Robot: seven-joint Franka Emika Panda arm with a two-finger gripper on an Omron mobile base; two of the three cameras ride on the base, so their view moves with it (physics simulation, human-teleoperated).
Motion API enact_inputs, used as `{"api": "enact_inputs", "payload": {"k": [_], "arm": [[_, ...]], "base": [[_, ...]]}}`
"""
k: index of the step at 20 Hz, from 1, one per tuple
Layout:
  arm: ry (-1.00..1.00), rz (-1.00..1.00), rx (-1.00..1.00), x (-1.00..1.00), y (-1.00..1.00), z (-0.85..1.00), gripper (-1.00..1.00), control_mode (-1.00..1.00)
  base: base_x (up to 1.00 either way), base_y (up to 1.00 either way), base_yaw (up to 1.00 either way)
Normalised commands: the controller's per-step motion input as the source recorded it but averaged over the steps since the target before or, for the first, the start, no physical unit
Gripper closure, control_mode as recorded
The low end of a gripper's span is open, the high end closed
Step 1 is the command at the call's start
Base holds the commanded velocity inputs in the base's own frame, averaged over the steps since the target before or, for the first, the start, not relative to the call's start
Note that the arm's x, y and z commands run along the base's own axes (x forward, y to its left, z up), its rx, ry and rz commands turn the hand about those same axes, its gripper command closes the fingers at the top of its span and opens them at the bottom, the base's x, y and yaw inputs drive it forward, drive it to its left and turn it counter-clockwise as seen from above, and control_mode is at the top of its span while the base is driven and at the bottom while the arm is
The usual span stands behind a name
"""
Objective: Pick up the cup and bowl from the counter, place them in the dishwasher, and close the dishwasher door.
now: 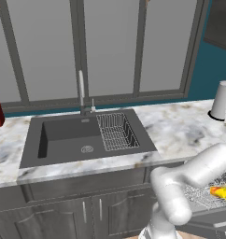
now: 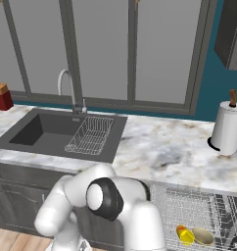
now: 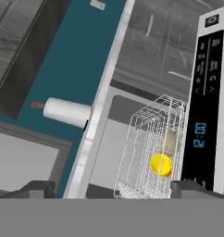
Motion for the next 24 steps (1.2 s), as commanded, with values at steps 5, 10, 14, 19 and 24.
{"api": "enact_inputs", "payload": {"k": [5, 10, 14, 19, 24], "arm": [[-0.09, 0.01, -0.03, -0.09, 0.22, -0.21, -1.0, -1.0], [-0.04, 0.0, -0.02, 0.01, 0.21, -0.11, -1.0, -1.0], [0.0, 0.0, -0.04, 0.14, 0.12, -0.21, -1.0, -1.0], [0.0, 0.0, -0.08, 0.31, 0.02, -0.36, -1.0, -1.0], [0.0, 0.0, -0.11, 0.41, 0.0, -0.44, -1.0, -1.0]], "base": [[0.0, 0.0, 0.0], [0.0, 0.0, 0.0], [0.0, 0.0, 0.0], [0.0, 0.0, 0.0], [0.0, 0.0, 0.0]]}}
